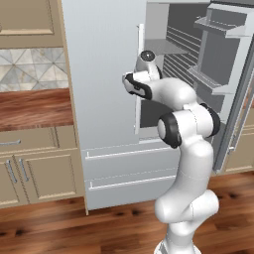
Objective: Retrieve the sausage and cheese from the fridge and place them on the cutting board on the counter.
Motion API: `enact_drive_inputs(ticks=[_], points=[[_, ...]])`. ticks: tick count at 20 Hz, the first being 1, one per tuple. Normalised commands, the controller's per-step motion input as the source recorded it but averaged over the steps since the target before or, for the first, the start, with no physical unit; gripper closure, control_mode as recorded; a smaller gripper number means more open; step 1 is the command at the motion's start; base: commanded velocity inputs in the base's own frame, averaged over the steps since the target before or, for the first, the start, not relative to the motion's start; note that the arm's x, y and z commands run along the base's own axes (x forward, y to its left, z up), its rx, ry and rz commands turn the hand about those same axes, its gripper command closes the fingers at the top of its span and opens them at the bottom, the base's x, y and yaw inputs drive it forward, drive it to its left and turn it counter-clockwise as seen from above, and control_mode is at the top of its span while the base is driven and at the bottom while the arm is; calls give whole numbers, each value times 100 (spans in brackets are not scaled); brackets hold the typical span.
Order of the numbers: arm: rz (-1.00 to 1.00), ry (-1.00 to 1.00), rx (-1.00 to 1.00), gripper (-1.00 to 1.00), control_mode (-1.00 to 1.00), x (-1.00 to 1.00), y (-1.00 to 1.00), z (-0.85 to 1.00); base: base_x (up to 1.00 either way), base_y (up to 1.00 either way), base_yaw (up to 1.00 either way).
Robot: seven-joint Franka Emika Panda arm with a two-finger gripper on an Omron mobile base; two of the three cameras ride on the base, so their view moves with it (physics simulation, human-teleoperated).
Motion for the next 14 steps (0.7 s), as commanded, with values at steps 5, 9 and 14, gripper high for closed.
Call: enact_drive_inputs(ticks=[5,9,14], points=[[0,0,0,-100,-100,36,0,0,0,0,0],[0,-2,0,100,-100,26,7,0,0,0,0],[0,-2,0,100,-100,49,18,-1,0,0,0]])
